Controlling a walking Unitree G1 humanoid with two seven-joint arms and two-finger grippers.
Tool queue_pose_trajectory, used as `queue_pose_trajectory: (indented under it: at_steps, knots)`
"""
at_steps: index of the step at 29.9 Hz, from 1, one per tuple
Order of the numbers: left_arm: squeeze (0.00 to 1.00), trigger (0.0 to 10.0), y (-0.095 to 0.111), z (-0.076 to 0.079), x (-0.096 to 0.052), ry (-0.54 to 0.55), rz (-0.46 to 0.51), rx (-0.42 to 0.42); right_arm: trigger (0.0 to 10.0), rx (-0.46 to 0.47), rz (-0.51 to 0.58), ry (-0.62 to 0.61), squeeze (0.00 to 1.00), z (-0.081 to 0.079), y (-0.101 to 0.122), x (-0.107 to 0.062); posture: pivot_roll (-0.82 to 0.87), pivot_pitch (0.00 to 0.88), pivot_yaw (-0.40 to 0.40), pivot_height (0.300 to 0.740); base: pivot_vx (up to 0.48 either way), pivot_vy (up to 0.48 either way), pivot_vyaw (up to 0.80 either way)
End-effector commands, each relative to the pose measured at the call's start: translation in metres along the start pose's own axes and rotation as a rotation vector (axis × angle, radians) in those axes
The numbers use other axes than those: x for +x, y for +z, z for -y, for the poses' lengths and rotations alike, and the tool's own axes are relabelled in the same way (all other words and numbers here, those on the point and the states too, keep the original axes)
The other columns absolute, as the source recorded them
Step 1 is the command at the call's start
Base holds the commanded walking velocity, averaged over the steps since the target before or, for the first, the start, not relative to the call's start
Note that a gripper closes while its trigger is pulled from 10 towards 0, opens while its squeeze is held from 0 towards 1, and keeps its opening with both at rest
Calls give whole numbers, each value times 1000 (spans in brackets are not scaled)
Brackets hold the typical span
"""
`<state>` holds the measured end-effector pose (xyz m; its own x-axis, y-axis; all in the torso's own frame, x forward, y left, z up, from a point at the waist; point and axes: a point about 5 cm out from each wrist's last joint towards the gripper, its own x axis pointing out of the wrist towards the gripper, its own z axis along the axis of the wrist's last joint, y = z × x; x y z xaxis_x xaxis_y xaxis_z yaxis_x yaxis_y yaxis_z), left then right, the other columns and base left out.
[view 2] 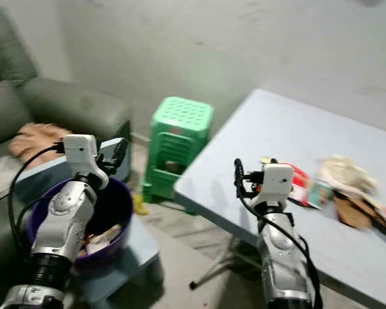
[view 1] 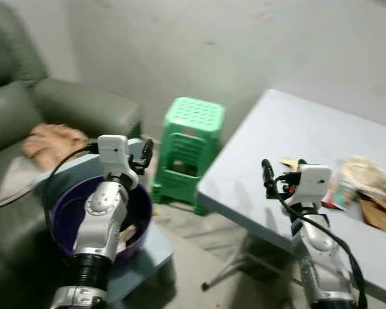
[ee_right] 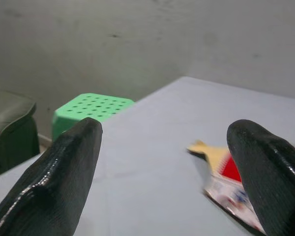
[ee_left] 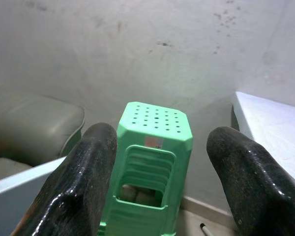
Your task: Picking trash to rubbish bin
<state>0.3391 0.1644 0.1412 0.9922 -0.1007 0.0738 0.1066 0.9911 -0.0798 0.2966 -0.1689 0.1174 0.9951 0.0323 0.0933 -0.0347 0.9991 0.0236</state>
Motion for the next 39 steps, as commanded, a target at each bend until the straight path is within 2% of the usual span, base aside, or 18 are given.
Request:
queue_pose_trajectory:
  at_steps: [1, 14, 19, 27, 39]
  knots:
    - [0, 10000, 5, 6, 2, -15, 12, 6, 10000, -12, 12, -21, 0, 7, 5, 1, -2, 0, -72, 740, 0, 0, -712]
    - [0, 10000, 0, 11, 0, -29, -8, 8, 10000, -12, 12, -29, 0, 9, 6, -1, -11, 0, -77, 740, 0, 0, -702]
    - [0, 10000, -4, 17, -4, -55, -18, 16, 10000, 35, 9, -56, 0, 11, 6, -3, -14, 0, -76, 740, 0, 0, 0]
    - [0, 10000, -11, 31, -10, -110, -42, -8, 10000, -3, -17, -42, 0, 13, 2, -9, -20, 0, -75, 740, 0, 0, 0]
    - [0, 10000, -12, 31, -11, -112, -57, -20, 10000, -2, -43, -23, 0, 7, -2, -15, -28, 0, -74, 740, 0, -101, 0]
